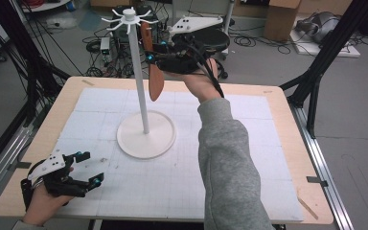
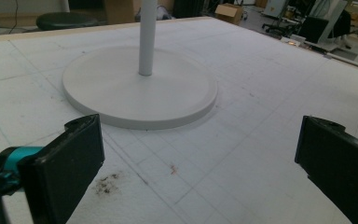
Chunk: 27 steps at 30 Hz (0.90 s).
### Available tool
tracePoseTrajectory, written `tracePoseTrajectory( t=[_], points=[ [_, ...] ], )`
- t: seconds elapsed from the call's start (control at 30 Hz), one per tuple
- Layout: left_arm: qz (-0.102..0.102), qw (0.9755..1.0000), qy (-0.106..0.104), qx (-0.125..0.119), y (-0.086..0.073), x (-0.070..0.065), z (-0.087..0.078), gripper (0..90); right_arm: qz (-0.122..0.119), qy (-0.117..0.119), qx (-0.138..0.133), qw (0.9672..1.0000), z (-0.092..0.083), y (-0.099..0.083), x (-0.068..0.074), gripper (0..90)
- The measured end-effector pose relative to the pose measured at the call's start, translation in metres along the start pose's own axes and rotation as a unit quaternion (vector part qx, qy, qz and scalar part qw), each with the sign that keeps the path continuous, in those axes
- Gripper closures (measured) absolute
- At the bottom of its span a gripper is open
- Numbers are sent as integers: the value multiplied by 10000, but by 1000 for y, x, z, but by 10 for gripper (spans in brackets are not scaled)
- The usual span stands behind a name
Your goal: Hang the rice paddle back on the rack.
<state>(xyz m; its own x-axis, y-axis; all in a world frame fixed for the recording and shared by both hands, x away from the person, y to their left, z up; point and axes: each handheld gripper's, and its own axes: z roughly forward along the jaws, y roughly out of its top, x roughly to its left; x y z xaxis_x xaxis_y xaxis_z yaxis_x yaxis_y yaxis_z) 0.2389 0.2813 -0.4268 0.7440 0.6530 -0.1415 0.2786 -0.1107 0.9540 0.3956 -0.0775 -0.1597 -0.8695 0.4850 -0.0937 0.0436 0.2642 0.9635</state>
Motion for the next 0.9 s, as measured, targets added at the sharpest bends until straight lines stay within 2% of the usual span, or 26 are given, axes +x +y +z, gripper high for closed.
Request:
tracePoseTrajectory(
  t=[0.07,0.2,0.37,0.57,0.7,0.8,0.9],
  points=[
    [18,10000,-4,13,0,-1,1,18,21,-35,-85,10000,-1,-1,0,616],
    [30,10000,11,43,0,-1,1,18,85,-31,-208,9997,-6,-3,0,476],
    [25,10000,-11,7,1,-2,2,18,69,107,-223,9997,-13,-9,1,421],
    [50,10000,-53,67,0,-3,8,18,49,454,-123,9989,-21,-23,4,360],
    [45,10000,-67,41,1,-3,12,18,-42,611,15,9981,-25,-33,9,248],
    [69,10000,-43,26,1,-3,15,18,-95,603,74,9981,-28,-40,11,161],
    [118,9999,-13,1,1,-3,18,18,-50,522,110,9986,-30,-45,11,79]
  ],
)
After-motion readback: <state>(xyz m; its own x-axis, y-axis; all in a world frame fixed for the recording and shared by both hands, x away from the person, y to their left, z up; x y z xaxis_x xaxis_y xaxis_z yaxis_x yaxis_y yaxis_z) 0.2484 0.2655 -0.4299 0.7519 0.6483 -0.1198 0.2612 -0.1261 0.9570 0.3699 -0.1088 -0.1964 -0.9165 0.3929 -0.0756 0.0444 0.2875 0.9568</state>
